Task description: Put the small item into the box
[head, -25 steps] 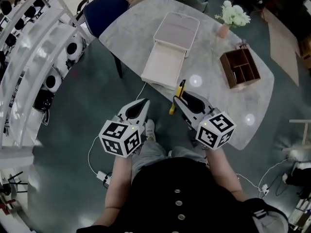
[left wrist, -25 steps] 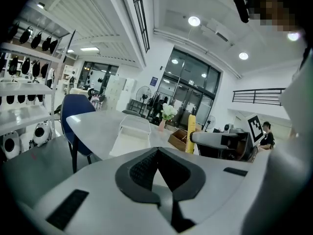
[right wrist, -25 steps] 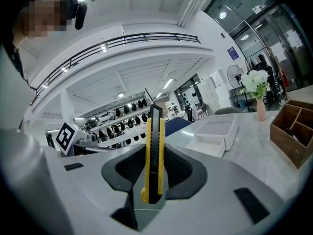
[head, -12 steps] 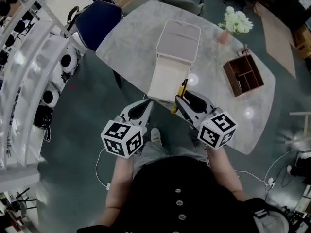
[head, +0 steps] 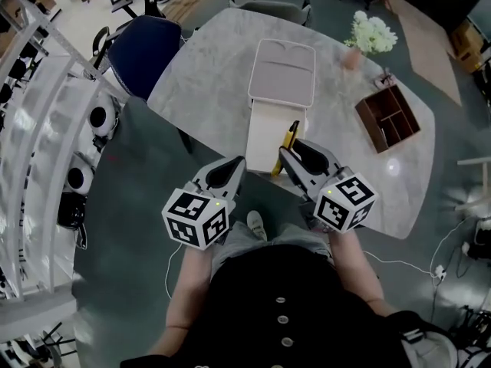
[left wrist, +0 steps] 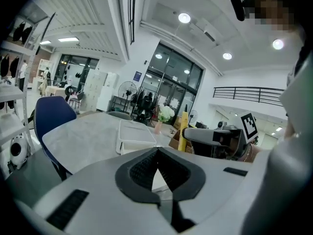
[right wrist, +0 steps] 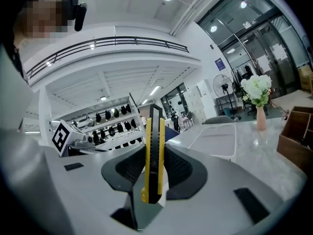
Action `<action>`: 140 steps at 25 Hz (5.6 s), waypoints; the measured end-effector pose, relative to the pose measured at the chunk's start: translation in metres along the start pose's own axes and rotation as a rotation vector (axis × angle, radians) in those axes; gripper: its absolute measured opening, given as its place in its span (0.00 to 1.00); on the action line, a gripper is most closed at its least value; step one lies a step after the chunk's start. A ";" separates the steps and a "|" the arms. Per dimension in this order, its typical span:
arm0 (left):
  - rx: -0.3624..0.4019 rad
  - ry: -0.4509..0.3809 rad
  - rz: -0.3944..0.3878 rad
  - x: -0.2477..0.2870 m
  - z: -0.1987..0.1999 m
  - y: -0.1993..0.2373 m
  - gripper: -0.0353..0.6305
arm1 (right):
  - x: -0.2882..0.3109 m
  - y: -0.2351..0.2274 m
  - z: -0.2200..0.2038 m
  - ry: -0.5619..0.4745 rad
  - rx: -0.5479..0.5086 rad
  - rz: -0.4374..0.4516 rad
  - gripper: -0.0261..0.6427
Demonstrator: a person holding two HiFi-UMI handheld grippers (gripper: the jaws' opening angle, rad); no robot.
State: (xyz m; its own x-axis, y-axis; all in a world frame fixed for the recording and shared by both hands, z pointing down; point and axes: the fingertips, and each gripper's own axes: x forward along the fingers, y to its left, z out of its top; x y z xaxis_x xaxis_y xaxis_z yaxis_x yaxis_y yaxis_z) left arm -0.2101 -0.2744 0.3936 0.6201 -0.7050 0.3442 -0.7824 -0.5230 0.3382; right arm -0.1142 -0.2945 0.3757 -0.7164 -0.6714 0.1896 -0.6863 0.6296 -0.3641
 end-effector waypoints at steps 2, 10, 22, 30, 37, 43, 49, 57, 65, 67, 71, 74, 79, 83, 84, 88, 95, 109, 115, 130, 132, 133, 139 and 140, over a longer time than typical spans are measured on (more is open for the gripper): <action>0.006 0.008 -0.017 0.002 0.001 0.003 0.08 | 0.003 -0.001 0.000 -0.003 0.002 -0.016 0.22; -0.009 0.020 -0.052 0.013 -0.002 0.011 0.08 | 0.003 -0.015 0.000 -0.005 0.010 -0.073 0.22; -0.041 0.024 -0.042 0.025 -0.006 0.013 0.08 | 0.004 -0.037 0.002 0.011 0.007 -0.091 0.22; -0.049 0.033 -0.025 0.040 0.003 0.011 0.08 | 0.010 -0.049 0.011 0.036 0.008 -0.059 0.22; -0.063 0.033 -0.004 0.058 0.006 0.015 0.08 | 0.016 -0.070 0.014 0.059 0.017 -0.044 0.22; -0.085 0.032 0.018 0.066 0.005 0.020 0.08 | 0.023 -0.082 0.013 0.090 0.015 -0.028 0.22; -0.099 0.037 0.038 0.071 0.000 0.026 0.08 | 0.034 -0.088 0.008 0.135 -0.006 -0.015 0.22; -0.122 0.049 0.065 0.073 -0.006 0.038 0.08 | 0.052 -0.095 -0.003 0.225 -0.028 -0.011 0.22; -0.157 0.058 0.097 0.075 -0.016 0.052 0.08 | 0.077 -0.097 -0.022 0.331 -0.064 0.022 0.22; -0.165 0.059 0.105 0.075 -0.019 0.056 0.08 | 0.082 -0.100 -0.029 0.365 -0.073 0.022 0.22; -0.187 0.061 0.117 0.075 -0.024 0.062 0.08 | 0.091 -0.103 -0.044 0.422 -0.085 0.031 0.22; -0.201 0.062 0.121 0.075 -0.026 0.066 0.08 | 0.099 -0.103 -0.053 0.453 -0.088 0.040 0.22; -0.223 0.058 0.142 0.075 -0.029 0.076 0.08 | 0.109 -0.107 -0.083 0.581 -0.142 0.064 0.22; -0.238 0.064 0.158 0.075 -0.034 0.083 0.08 | 0.114 -0.113 -0.103 0.659 -0.172 0.055 0.22; -0.242 0.067 0.161 0.075 -0.036 0.084 0.08 | 0.115 -0.114 -0.106 0.674 -0.175 0.054 0.22; -0.260 0.077 0.165 0.076 -0.041 0.092 0.08 | 0.123 -0.115 -0.119 0.736 -0.169 0.071 0.22; -0.265 0.092 0.161 0.082 -0.047 0.097 0.08 | 0.127 -0.121 -0.138 0.826 -0.257 0.086 0.22; -0.279 0.109 0.161 0.083 -0.059 0.097 0.08 | 0.136 -0.138 -0.153 0.975 -0.423 0.060 0.22; -0.261 0.125 0.165 0.080 -0.061 0.102 0.08 | 0.132 -0.132 -0.165 1.071 -0.515 0.083 0.22; -0.276 0.109 0.177 0.076 -0.060 0.099 0.08 | 0.131 -0.137 -0.180 1.150 -0.770 0.059 0.26; -0.275 0.106 0.180 0.075 -0.059 0.099 0.08 | 0.132 -0.136 -0.180 1.149 -0.795 0.059 0.26; -0.275 0.105 0.182 0.074 -0.059 0.099 0.08 | 0.132 -0.136 -0.180 1.149 -0.803 0.061 0.26; -0.270 0.105 0.182 0.073 -0.059 0.098 0.08 | 0.132 -0.133 -0.180 1.144 -0.860 0.075 0.27; -0.269 0.105 0.182 0.072 -0.058 0.098 0.08 | 0.132 -0.132 -0.179 1.137 -0.862 0.075 0.28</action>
State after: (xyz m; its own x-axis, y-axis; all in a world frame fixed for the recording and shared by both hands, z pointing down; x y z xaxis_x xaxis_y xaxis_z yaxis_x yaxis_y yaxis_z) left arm -0.2383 -0.3485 0.5028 0.4855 -0.7145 0.5037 -0.8458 -0.2383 0.4772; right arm -0.1402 -0.3966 0.6118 -0.1804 -0.2127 0.9603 -0.2079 0.9625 0.1742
